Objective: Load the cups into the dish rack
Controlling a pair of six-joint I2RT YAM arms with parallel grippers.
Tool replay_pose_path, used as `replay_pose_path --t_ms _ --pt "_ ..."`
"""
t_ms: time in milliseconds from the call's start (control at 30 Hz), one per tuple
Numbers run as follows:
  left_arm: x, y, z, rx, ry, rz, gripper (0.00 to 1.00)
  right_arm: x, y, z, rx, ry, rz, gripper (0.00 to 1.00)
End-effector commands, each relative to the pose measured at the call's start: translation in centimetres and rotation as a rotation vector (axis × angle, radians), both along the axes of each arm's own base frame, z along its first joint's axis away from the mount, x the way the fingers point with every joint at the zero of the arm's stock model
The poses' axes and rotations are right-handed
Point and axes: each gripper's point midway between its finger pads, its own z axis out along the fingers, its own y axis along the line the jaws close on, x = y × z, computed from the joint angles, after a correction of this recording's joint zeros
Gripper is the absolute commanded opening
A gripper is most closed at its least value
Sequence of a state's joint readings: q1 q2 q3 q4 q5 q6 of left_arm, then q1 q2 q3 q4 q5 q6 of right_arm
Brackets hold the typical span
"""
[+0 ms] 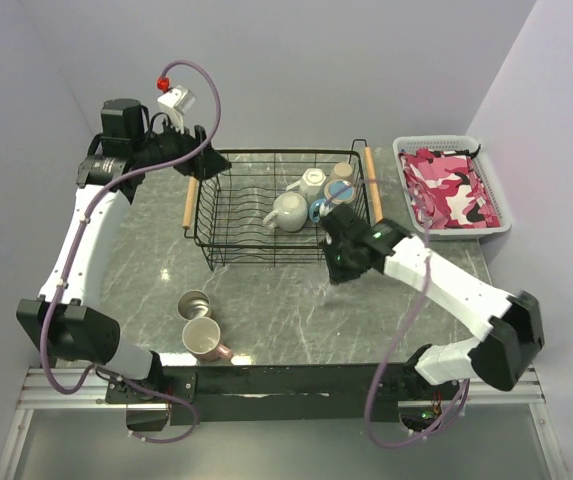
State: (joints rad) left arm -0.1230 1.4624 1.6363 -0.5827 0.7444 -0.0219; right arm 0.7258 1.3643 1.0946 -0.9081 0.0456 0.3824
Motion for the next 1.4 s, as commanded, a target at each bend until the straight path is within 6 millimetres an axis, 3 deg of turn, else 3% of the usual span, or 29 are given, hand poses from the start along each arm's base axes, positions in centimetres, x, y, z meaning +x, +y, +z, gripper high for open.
replay_pose_path --t_ms 0,33,67,133,167,200,233,267,333,467,667,867,1033,1367 --pt "0.8 -1.8 4.0 -0.108 -0.069 -0.067 0.83 1.2 0.6 11.3 0.176 -0.208 0.027 0.0" --pt "0.9 -2.0 4.9 -0.124 -0.085 -0.08 0.86 1.4 0.8 13.0 0.209 -0.232 0.035 0.0" --pt "1.0 -2.5 4.9 -0.145 -0.071 -0.109 0.89 1.8 0.9 16.1 0.258 -0.287 0.031 0.0" --pt "1.2 -3.1 6.7 -0.205 -0.077 -0.128 0.92 2.5 1.4 18.9 0.349 -0.298 0.031 0.0" --pt "1.7 -3.4 6.6 -0.227 -0.061 -0.146 0.94 3.2 1.6 21.7 0.419 -0.341 0.031 0.0" --pt "1.4 -4.0 7.6 -0.275 -0.041 -0.184 0.95 4.7 1.1 22.4 0.441 -0.345 -0.008 0.0" --pt "1.1 -4.3 8.7 -0.302 -0.044 -0.215 0.96 4.8 1.8 23.6 0.524 -0.326 0.012 0.0" --pt "1.5 -4.6 8.7 -0.324 -0.02 -0.237 0.98 5.8 2.2 25.8 0.592 -0.373 0.02 0.0" --pt "0.6 -5.2 10.4 -0.387 -0.004 -0.307 0.99 7.0 2.8 27.5 0.729 -0.348 0.025 0.0" --pt "-0.4 -5.8 11.3 -0.466 0.056 -0.39 0.99 9.9 5.0 29.9 0.946 -0.319 0.073 0.0" --pt "-1.5 -5.9 11.3 -0.495 0.106 -0.428 0.99 13.6 8.0 29.3 1.101 -0.194 0.095 0.0" --pt "-1.9 -5.9 10.0 -0.482 0.145 -0.428 0.96 15.4 9.7 29.0 1.232 -0.116 0.112 0.0" --pt "-1.8 -6.2 8.8 -0.47 0.164 -0.419 0.96 16.1 10.7 29.6 1.345 -0.053 0.118 0.0" --pt "-3.0 -7.8 9.0 -0.478 0.174 -0.466 0.98 17.8 12.6 29.2 1.383 -0.015 0.113 0.0"
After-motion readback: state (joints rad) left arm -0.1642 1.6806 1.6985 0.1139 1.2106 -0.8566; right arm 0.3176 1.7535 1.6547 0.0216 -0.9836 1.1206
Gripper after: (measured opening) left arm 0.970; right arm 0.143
